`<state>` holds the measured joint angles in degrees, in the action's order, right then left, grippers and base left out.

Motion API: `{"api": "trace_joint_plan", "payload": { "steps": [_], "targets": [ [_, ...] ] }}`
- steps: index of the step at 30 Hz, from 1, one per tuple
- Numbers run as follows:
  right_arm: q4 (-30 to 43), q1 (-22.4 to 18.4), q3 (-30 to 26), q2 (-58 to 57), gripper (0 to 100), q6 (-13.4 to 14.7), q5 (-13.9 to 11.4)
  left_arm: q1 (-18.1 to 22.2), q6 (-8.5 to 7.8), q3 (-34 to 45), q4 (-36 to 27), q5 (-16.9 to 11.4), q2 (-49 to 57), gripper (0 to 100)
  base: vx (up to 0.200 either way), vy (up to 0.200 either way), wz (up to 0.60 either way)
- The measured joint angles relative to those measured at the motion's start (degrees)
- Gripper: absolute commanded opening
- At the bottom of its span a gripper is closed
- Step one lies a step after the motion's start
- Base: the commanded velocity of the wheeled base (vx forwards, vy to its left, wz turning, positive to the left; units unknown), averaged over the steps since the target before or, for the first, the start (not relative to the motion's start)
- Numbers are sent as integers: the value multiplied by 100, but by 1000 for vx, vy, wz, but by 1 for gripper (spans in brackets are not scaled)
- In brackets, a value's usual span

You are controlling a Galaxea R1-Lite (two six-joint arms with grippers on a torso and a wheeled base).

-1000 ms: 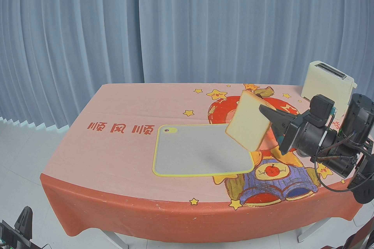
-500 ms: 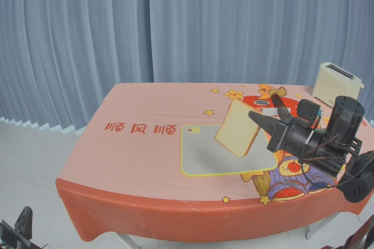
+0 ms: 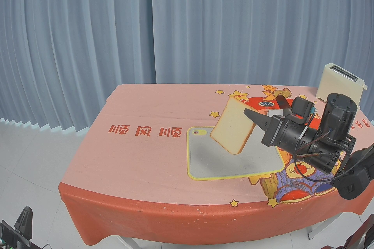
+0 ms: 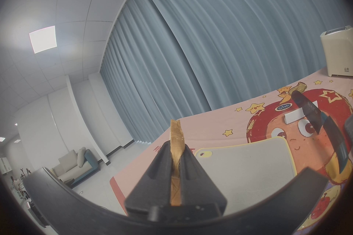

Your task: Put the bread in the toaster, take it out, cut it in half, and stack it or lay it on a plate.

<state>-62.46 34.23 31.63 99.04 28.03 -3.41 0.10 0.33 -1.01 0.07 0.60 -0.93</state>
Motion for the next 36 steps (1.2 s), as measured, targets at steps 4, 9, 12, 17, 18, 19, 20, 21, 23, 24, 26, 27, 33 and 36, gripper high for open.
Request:
{"api": "trace_joint_plan", "payload": {
  "steps": [4,9,12,17,18,19,20,21,23,24,26,27,33,36],
  "targets": [
    [1,0,6,72,0,-2,7,-5,0,0,0,0,0,0,0,0,0],
    [4,11,13,143,0,-9,16,-5,0,0,0,0,0,0,0,0,0],
    [1,11,13,160,0,-4,18,0,0,0,-2,0,0,0,0,0,0],
    [4,11,11,215,0,7,29,0,0,0,0,-2,0,0,0,0,0],
    [1,11,11,232,0,7,35,0,0,0,0,-2,0,0,0,0,0],
    [1,11,13,250,0,5,40,-2,-1,0,0,0,0,0,0,0,0],
    [1,11,17,267,0,7,41,-2,-1,0,0,0,0,0,0,0,0],
    [0,11,30,286,0,7,44,-2,-1,0,0,0,0,0,0,0,0],
    [-35,16,48,322,0,13,52,-5,-1,0,0,0,0,0,0,0,0],
    [-79,16,50,341,0,20,52,-5,-1,0,0,0,0,0,0,0,0],
    [-265,16,61,394,0,88,62,-5,-1,0,0,0,0,0,0,0,0],
    [-372,16,67,429,0,148,66,-5,0,0,0,0,0,0,0,0,0],
    [-924,9,119,758,0,561,93,0,-1,0,0,0,0,0,0,0,0],
    [-950,2,171,903,0,675,90,0,-1,0,0,-2,0,0,0,0,0]
  ]
}}
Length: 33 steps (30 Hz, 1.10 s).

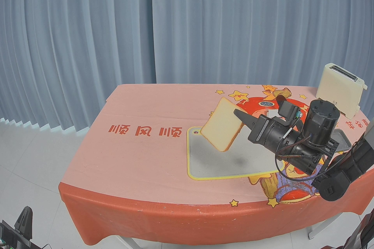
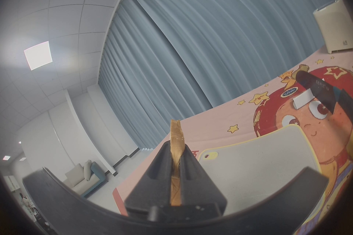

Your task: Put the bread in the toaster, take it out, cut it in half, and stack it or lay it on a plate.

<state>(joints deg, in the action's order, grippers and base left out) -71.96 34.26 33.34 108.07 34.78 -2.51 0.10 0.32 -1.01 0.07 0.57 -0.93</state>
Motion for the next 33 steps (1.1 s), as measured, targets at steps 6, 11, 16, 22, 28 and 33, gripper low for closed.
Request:
{"api": "trace_joint_plan", "payload": {
  "steps": [6,11,16,22,28,33],
  "targets": [
    [-7,-2,33,152,0,102,-57,-5,1,0,0,2,0,0,0,0,0],
    [-10,-2,17,212,0,107,-71,-5,0,0,0,2,0,0,0,0,0],
    [-11,2,6,243,0,101,-66,0,1,0,0,0,0,0,0,0,0],
    [-18,-2,11,279,0,101,-50,-5,0,0,0,2,0,0,0,0,0],
    [-177,0,22,369,0,99,-2,-5,0,0,0,2,0,0,0,0,0],
    [-366,2,-2,483,0,83,6,0,0,0,0,2,0,0,0,0,0]
  ]
}}
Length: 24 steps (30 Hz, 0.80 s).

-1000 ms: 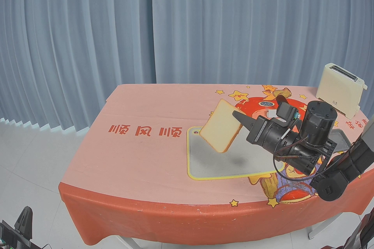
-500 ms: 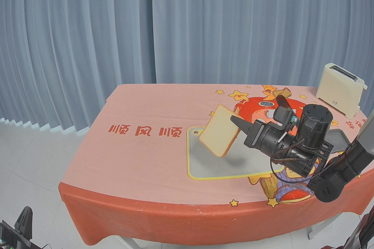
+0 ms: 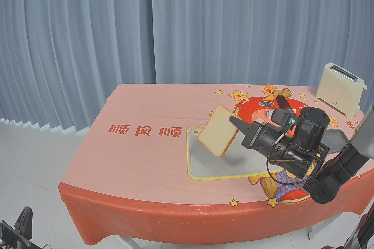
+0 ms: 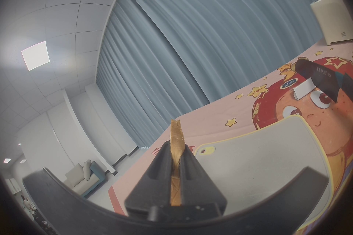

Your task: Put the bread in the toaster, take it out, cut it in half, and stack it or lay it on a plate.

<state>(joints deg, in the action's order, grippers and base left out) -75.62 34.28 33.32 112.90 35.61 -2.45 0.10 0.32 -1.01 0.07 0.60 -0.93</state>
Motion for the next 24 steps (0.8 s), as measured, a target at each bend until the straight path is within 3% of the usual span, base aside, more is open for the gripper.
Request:
{"api": "trace_joint_plan", "payload": {
  "steps": [24],
  "targets": [
    [-23,-336,-258,542,0,-28,56,-2,0,0,0,0,0,0,0,0,0]
  ]
}}
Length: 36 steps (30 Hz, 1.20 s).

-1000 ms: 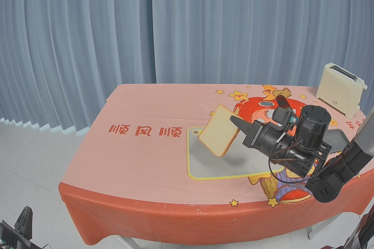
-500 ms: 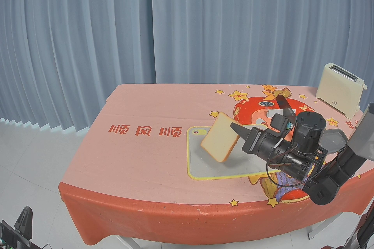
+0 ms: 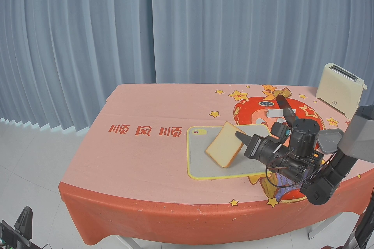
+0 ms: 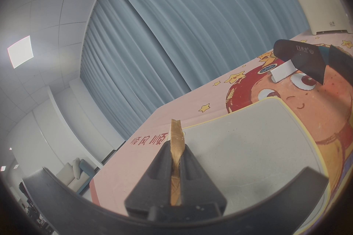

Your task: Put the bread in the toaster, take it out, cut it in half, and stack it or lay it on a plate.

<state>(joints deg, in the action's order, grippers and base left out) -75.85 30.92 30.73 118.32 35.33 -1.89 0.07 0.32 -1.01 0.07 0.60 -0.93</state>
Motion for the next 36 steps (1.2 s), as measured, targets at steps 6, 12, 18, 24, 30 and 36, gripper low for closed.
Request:
{"api": "trace_joint_plan", "payload": {
  "steps": [6,12,18,24,30,36],
  "targets": [
    [1,-5,72,63,0,0,4,-2,0,0,0,0,0,0,0,0,0],
    [1,-30,104,84,100,-7,9,2,1,0,0,0,0,0,0,0,0],
    [4,-41,96,84,100,-22,9,0,0,0,0,0,0,0,0,0,0],
    [17,-38,57,67,100,-299,260,-2,1,0,0,0,0,0,0,0,0],
    [83,0,74,67,100,-547,500,2,1,0,0,0,0,0,0,0,0],
    [77,59,40,105,100,-868,583,0,0,0,0,0,0,0,0,0,0]
  ]
}}
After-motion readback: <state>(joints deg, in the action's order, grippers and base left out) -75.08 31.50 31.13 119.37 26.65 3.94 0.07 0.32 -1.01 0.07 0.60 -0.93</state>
